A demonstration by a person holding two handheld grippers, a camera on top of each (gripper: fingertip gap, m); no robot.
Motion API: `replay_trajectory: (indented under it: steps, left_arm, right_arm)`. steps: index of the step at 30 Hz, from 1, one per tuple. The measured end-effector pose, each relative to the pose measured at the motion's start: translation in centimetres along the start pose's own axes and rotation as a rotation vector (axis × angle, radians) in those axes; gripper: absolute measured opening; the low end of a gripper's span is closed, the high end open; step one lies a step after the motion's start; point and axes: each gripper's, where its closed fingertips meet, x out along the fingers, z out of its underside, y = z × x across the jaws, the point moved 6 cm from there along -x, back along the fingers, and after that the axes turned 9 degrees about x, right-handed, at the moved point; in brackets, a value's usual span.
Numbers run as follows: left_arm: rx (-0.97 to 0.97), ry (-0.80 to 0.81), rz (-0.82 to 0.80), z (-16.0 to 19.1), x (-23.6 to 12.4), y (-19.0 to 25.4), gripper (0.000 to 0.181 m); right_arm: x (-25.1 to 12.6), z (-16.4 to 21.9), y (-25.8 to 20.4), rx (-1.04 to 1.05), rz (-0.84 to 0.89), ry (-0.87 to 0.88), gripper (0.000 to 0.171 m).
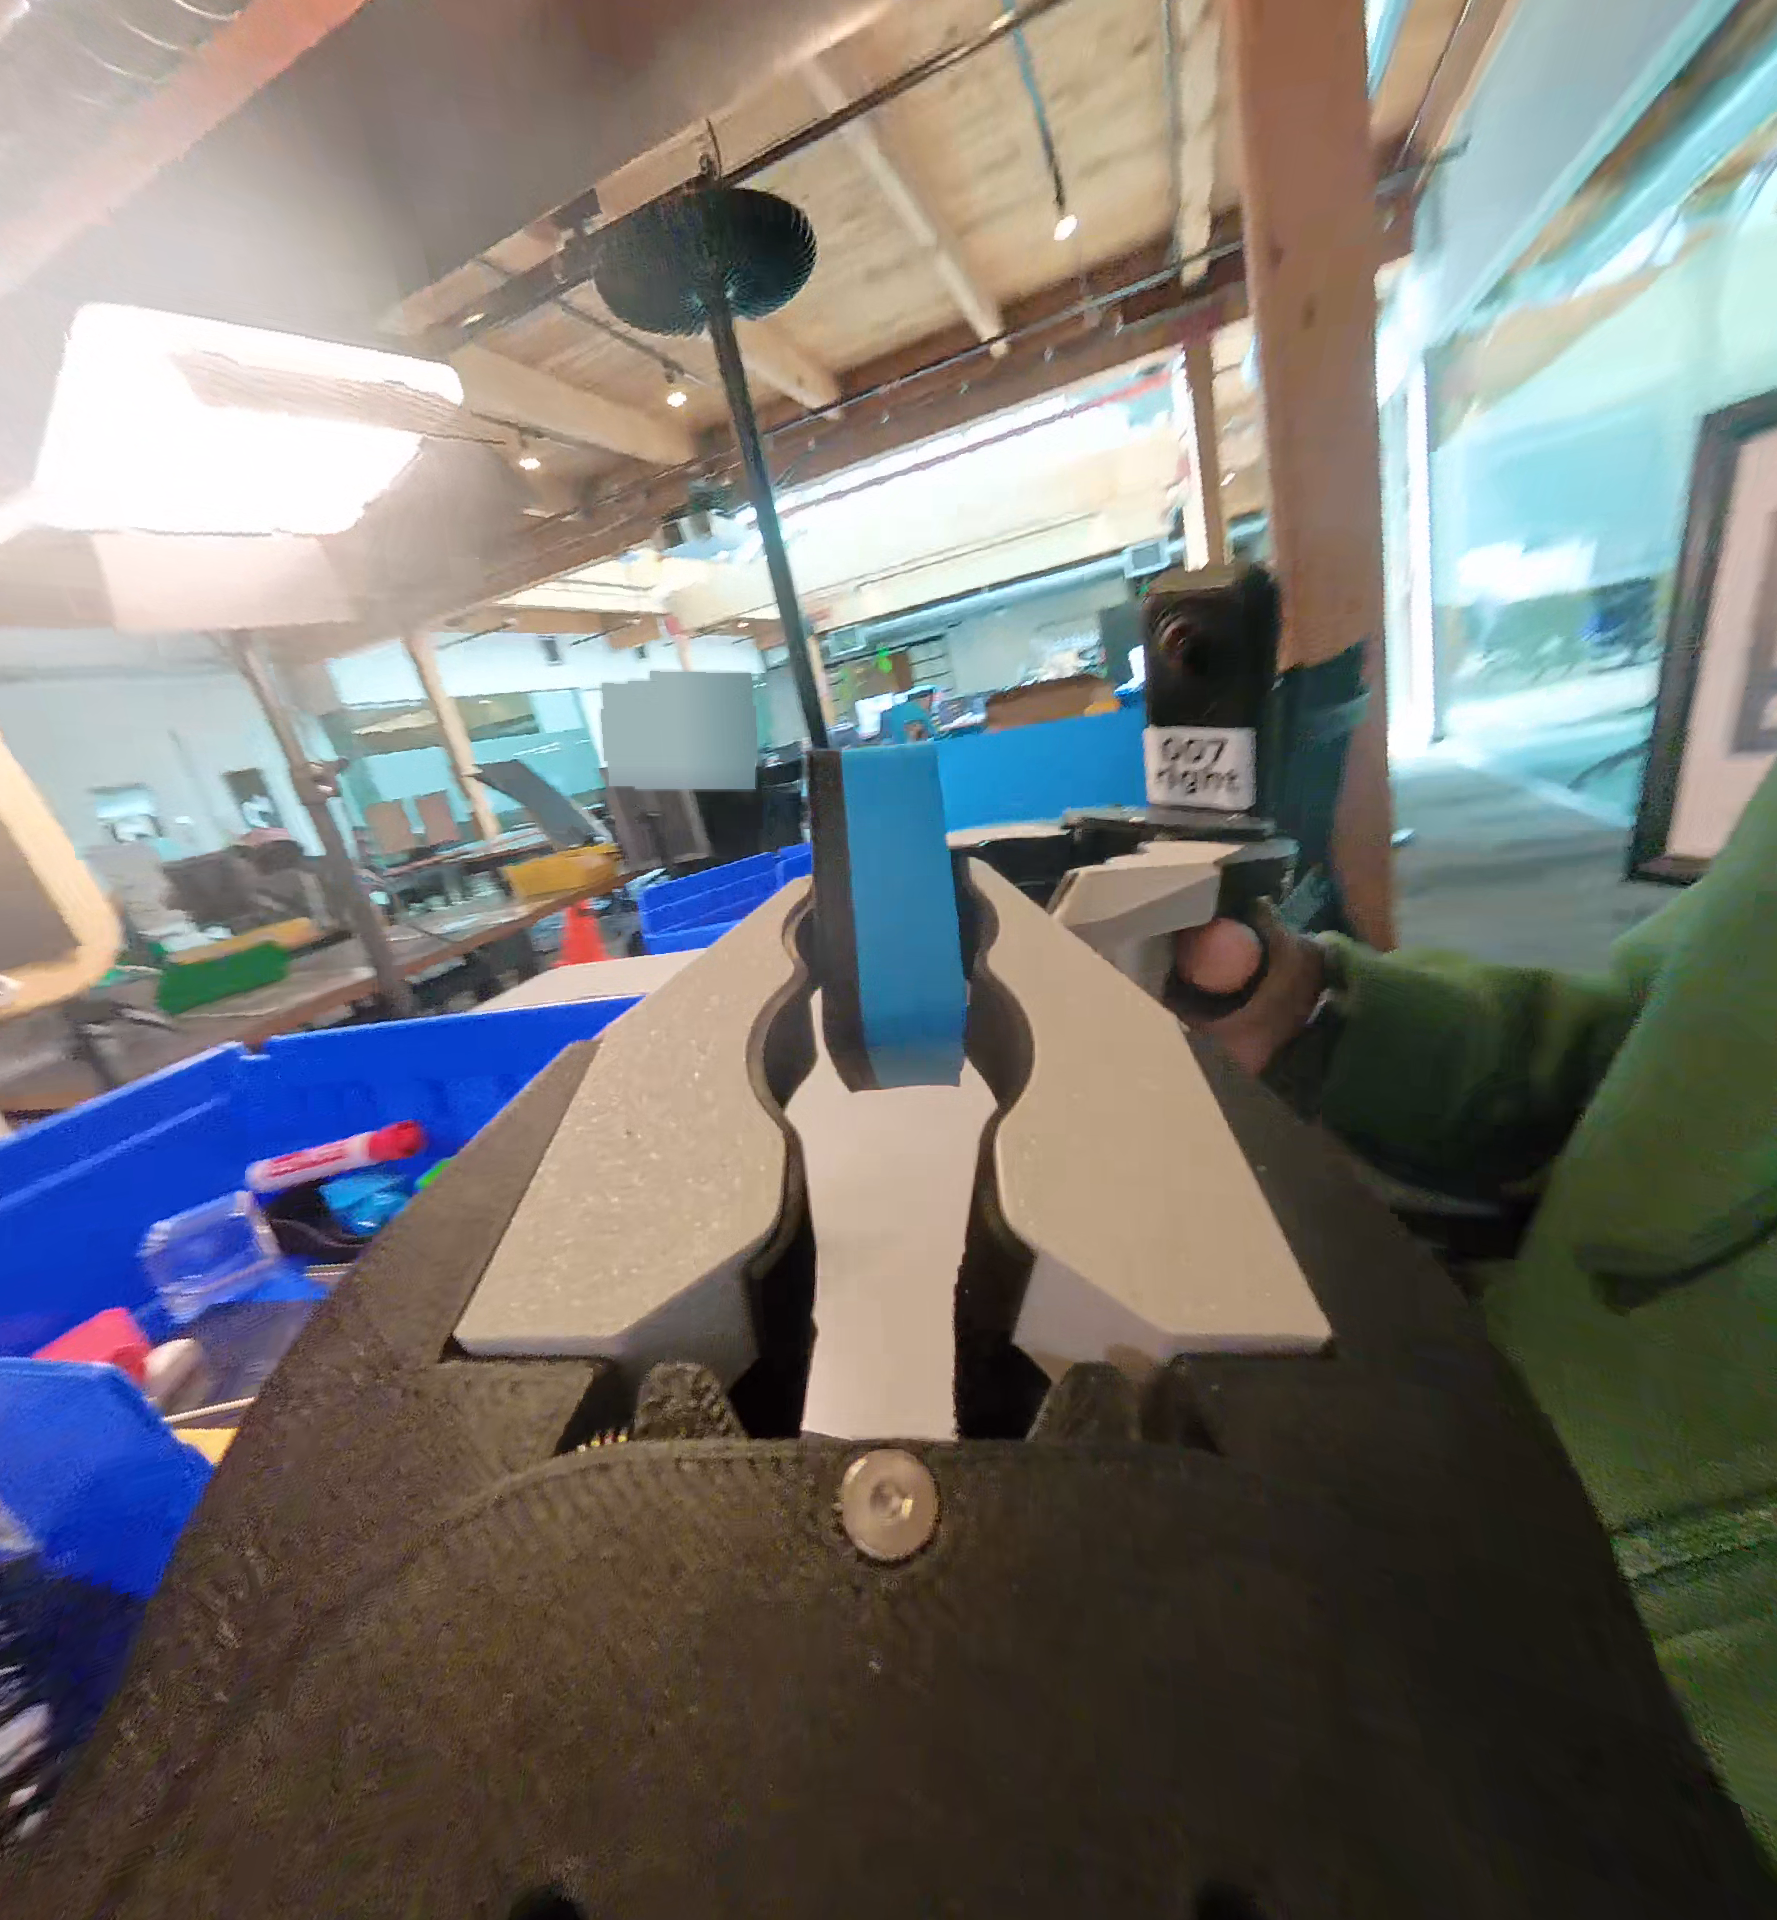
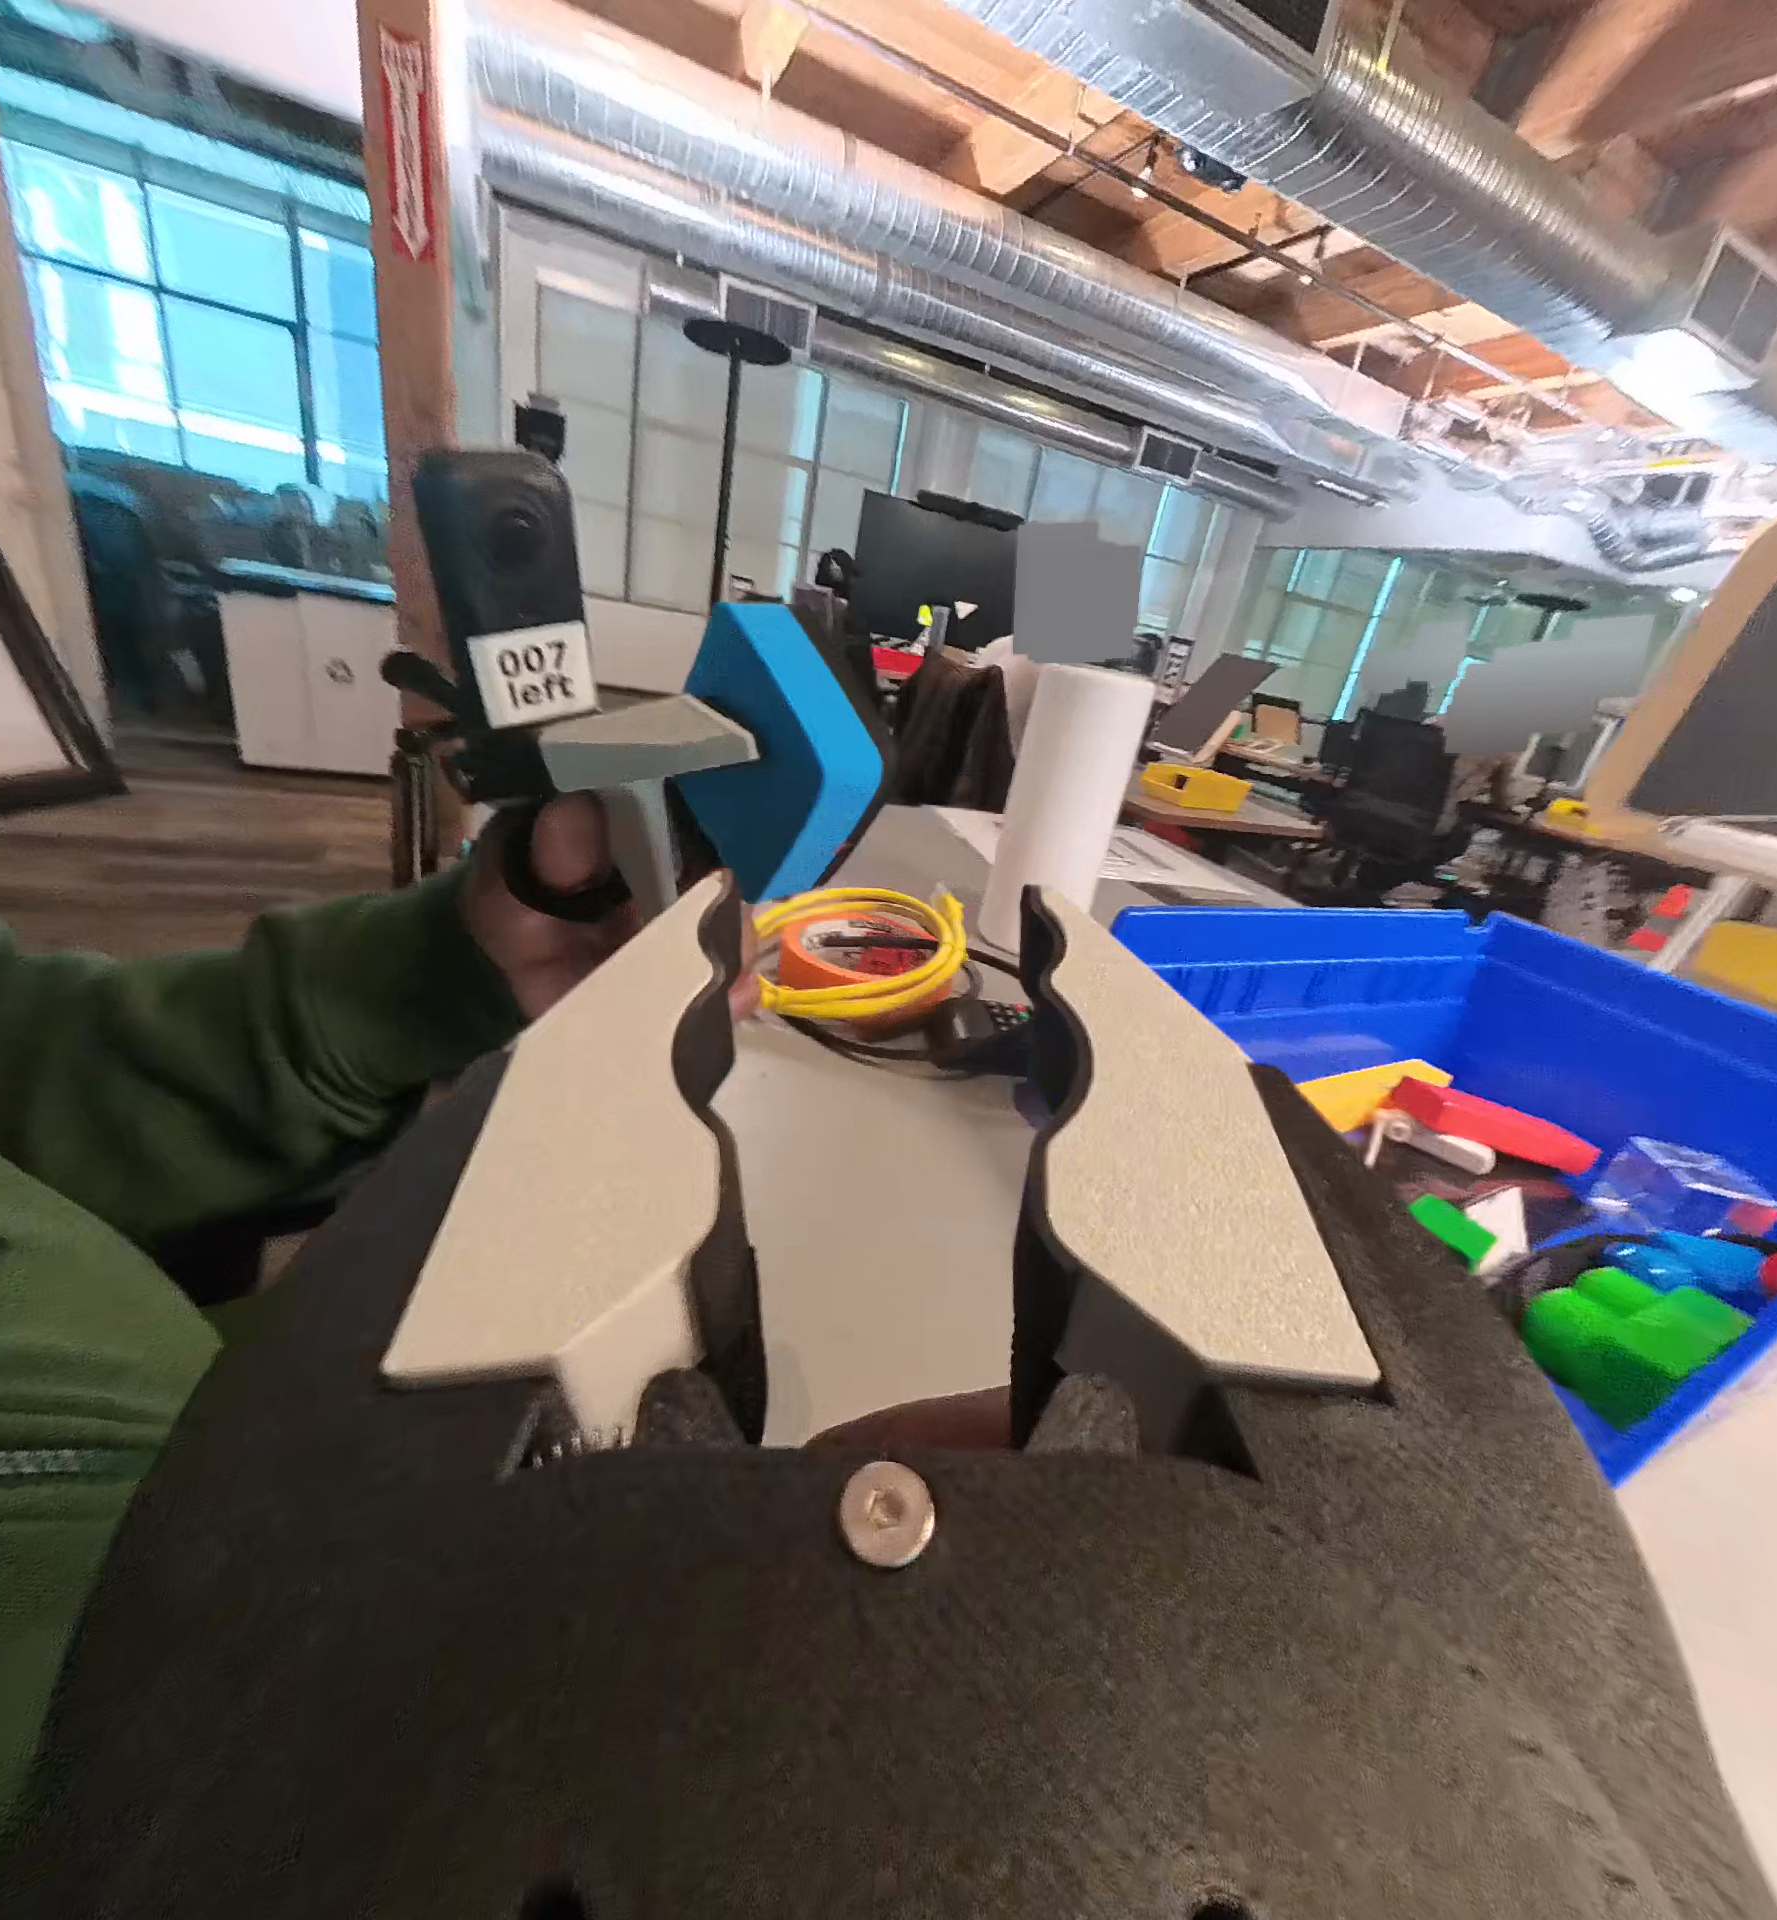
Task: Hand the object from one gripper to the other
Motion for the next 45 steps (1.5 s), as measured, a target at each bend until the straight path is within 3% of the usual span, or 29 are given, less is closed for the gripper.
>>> replay_trajectory:
  steps: [15,29,35,45]
  left_arm:
    - [-0.097,-0.035,0.113,0.7,0.4,0.8,0.023]
    - [-0.065,-0.018,0.222,0.7,1.0,2.7,0.024]
    - [-0.049,-0.009,0.248,0.8,1.2,3.3,0.024]
    - [-0.021,-0.035,0.265,1.1,1.5,3.9,0.024]
  right_arm:
    - [0.3,0.5,-0.7,0.137,-0.115,-0.028,0.054]
    - [1.8,3.4,-3.8,-0.002,-0.23,-0.221,0.051]
    - [1.8,3.1,-3.5,0.004,-0.208,-0.189,0.033]
    - [1.6,2.6,-3.6,0.003,-0.209,-0.147,0.029]
